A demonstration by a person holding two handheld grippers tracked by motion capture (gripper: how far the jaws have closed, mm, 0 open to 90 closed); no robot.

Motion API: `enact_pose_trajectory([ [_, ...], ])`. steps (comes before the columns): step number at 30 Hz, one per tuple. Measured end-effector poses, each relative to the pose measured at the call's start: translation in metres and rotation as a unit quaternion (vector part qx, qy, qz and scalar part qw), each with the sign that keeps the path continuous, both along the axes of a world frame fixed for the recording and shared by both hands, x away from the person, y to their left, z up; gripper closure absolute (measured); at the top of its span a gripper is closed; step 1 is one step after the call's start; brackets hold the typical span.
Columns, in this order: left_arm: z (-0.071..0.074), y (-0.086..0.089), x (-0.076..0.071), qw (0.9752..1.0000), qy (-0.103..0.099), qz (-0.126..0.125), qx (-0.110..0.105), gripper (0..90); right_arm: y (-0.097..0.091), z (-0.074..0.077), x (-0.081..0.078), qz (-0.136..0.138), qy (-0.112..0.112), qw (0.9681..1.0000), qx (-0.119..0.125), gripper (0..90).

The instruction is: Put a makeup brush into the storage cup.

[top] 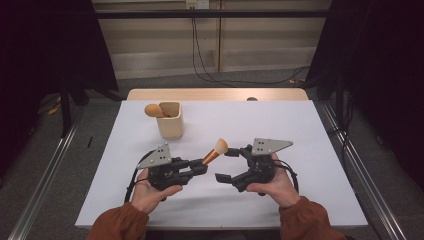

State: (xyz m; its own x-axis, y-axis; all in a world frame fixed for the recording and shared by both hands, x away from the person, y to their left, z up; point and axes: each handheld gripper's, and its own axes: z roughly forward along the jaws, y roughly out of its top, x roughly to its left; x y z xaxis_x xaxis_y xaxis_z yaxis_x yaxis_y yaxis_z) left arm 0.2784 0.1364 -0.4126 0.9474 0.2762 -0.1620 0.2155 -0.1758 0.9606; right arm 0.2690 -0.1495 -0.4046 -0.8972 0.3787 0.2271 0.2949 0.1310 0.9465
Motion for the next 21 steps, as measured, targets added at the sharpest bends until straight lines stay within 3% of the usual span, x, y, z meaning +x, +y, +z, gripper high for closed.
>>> enact_pose_trajectory([
  [4,0.0,0.0,-0.001,1.0,-0.001,0.0,-0.002,74.3,-0.001,0.0,0.004,-0.004,0.011,0.9998,0.013,25.3],
  [21,-0.002,-0.003,-0.002,1.0,-0.004,-0.006,0.001,74.3,0.005,-0.003,0.012,0.005,0.052,0.9971,0.056,49.3],
])
